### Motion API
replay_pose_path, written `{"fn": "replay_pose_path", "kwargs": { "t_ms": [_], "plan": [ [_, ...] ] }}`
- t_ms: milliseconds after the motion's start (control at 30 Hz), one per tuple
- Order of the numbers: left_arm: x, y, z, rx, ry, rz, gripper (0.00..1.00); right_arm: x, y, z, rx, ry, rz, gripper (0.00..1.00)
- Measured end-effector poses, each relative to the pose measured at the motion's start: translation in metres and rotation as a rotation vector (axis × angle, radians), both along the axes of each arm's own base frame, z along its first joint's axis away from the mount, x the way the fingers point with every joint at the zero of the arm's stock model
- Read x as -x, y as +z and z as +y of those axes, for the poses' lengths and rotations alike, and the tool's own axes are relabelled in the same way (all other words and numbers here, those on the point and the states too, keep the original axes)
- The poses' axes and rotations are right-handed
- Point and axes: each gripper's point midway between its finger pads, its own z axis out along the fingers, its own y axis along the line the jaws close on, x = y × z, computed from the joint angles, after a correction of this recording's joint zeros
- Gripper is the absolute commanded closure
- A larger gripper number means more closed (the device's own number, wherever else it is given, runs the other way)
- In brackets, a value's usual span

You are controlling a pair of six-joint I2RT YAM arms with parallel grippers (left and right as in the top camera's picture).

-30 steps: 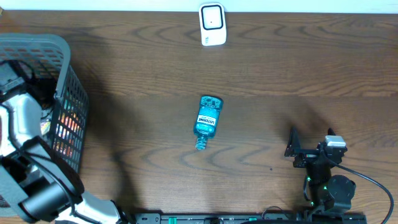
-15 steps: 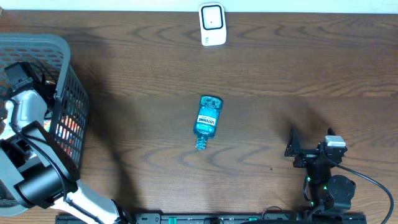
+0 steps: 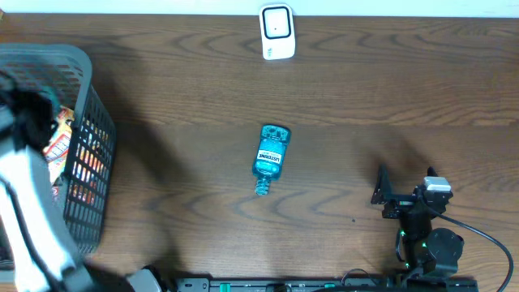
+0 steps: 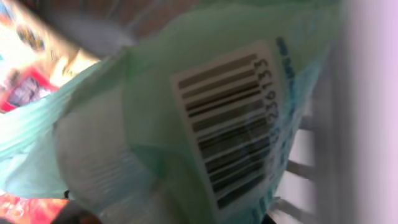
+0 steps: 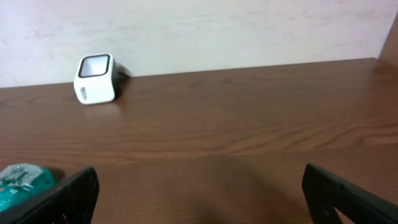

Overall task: Scan the item barcode
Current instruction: 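Carry the green packet out and lower it right of the bottle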

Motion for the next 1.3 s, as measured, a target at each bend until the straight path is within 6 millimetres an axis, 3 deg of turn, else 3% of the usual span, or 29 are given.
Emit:
{"fn": "replay_pose_path", "kwargs": {
  "t_ms": [133,233,333,467,600,767,867,1000,1133,1300],
  "plan": [
    [0.041,0.083,-0.023,-0.123,0.004,-0.163,0.93,0.000,0.000,0.000,0.000,0.000,0.000,0.01],
    [0.054,0.120,-0.057,-0.168,-0.067,-0.262,0.92,0.000,0.000,0.000,0.000,0.000,0.000,0.01],
    [0.051,0.144,-0.116,-0.174,-0.247,-0.347,0.93,0.000,0.000,0.000,0.000,0.000,0.000,0.01],
    [0.034,0.141,-0.208,-0.136,-0.550,-0.361,0.92,0.000,0.000,0.000,0.000,0.000,0.000,0.01],
    [0.015,0.110,-0.291,-0.110,-0.775,-0.274,0.92,0.000,0.000,0.000,0.000,0.000,0.000,0.01],
    [-0.011,0.043,-0.382,-0.134,-0.955,-0.113,0.92,0.000,0.000,0.000,0.000,0.000,0.000,0.01],
    [-0.022,-0.003,-0.424,-0.153,-1.032,-0.022,0.93,0.000,0.000,0.000,0.000,0.000,0.000,0.01],
    [-0.027,-0.071,-0.458,-0.172,-1.098,0.121,0.93,0.000,0.000,0.000,0.000,0.000,0.000,0.01],
    [-0.025,-0.128,-0.476,-0.188,-1.140,0.239,0.93,0.000,0.000,0.000,0.000,0.000,0.000,0.01],
    [-0.017,-0.176,-0.484,-0.200,-1.169,0.352,0.92,0.000,0.000,0.000,0.000,0.000,0.000,0.01]
  ]
}}
